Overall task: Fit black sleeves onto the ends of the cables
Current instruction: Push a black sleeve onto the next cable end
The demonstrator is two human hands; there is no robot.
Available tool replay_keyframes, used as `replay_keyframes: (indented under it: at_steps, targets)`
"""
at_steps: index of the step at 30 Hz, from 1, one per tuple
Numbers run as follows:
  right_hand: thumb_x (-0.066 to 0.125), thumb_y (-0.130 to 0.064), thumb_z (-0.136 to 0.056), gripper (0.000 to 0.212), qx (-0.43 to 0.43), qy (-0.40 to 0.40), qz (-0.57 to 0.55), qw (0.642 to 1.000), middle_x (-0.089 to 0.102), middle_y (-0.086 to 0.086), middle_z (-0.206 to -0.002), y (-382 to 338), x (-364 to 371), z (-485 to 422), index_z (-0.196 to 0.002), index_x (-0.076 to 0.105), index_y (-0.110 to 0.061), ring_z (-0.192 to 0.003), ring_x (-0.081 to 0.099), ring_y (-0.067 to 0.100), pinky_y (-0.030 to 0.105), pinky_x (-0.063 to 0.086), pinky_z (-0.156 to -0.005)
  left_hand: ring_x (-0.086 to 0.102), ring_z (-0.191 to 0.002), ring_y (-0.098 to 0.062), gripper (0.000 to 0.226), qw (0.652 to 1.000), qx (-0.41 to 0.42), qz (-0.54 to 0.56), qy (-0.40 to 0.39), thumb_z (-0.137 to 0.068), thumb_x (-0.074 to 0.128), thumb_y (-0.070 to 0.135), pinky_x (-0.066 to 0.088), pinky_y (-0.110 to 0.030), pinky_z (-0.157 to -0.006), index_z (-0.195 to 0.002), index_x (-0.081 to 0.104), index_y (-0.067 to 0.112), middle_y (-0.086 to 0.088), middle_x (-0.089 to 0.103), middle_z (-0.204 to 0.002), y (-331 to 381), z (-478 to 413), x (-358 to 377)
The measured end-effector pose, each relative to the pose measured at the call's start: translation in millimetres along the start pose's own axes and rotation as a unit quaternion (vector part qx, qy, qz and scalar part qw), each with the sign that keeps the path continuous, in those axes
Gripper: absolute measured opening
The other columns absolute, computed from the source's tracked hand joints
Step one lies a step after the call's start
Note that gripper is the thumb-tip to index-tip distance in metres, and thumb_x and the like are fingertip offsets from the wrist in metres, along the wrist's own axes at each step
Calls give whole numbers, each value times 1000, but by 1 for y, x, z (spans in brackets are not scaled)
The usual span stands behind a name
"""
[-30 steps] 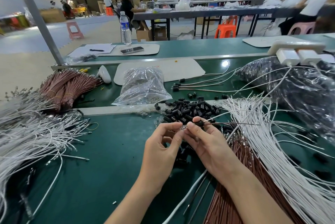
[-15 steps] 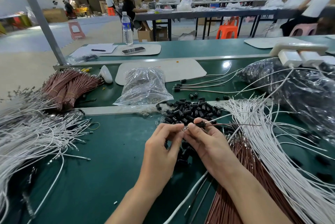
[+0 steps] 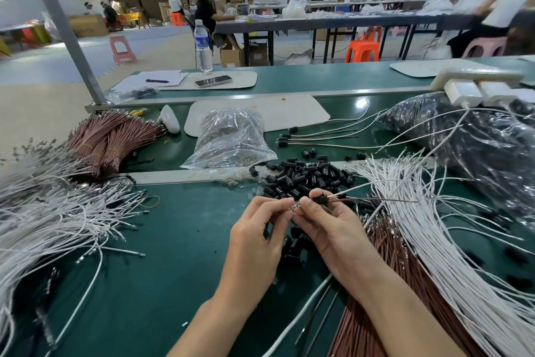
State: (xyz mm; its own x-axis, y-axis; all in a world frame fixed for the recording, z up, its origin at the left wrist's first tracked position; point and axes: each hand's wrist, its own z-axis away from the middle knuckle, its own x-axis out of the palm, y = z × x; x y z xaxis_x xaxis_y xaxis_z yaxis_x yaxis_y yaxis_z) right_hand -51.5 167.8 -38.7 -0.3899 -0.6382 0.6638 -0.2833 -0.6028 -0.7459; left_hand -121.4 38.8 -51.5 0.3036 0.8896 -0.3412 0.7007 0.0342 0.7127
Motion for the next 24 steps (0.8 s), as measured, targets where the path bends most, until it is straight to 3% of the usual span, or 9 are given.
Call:
replay_keyframes:
  at_steps: [9,24]
  targets:
    - [74,-5,-76,20,8,15,0,1000,70,12,-82,0,0,-1,-95,68,-10,-77,73,19,25,61,-70,67,-102,-8,22,1000,4,-7,-1,-94,69,8,51,-15,-86,-114,73,18,16,65,-106,-1,-1,1]
    - [73,-5,-75,20,3,6,20,1000,71,8,-81,3,2,0,-91,65,-12,-78,73,17,24,60,-73,69,-101,-8,23,997,-57,50,-19,-94,70,8,52,-17,-85,-112,75,21,14,69,-100,-6,-3,-4]
